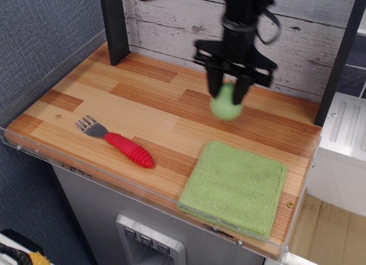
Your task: Move the pear behind the green towel.
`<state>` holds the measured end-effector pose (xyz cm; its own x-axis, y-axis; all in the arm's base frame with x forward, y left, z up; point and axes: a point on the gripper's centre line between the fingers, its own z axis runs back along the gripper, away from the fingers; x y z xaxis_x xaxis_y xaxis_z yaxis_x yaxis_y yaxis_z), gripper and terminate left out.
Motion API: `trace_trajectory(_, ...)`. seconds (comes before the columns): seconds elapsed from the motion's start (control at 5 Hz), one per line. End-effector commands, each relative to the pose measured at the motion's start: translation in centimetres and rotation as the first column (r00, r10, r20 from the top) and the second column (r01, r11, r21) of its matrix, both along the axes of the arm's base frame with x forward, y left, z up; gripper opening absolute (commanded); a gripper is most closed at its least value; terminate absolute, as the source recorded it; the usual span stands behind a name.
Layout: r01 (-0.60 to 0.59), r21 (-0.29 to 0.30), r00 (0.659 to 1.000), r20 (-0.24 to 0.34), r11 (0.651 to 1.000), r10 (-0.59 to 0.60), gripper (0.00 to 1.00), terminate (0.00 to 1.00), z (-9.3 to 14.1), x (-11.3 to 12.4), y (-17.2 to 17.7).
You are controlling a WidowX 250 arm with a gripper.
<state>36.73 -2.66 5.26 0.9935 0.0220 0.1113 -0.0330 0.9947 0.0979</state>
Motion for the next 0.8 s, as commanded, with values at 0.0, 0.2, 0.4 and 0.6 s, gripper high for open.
trace_trajectory(0.0,-0.016,-0.005,0.996,0.09,1.0,0.016,0.0,0.0,0.5,0.3,-1.1)
trace_trajectory(0.2,-0.017,0.015,0.996,0.087,1.0,0.016,0.0,0.0,-0.2,0.5,-1.3)
trace_trajectory(0.4,-0.033,0.012,0.994,0.102,0.999,0.032,1.0,0.0,0.3,0.3,-1.2)
trace_trajectory(0.6,-0.047,0.01,0.993,0.107,0.999,0.046,1.0,0.0,1.3,0.2,-0.7)
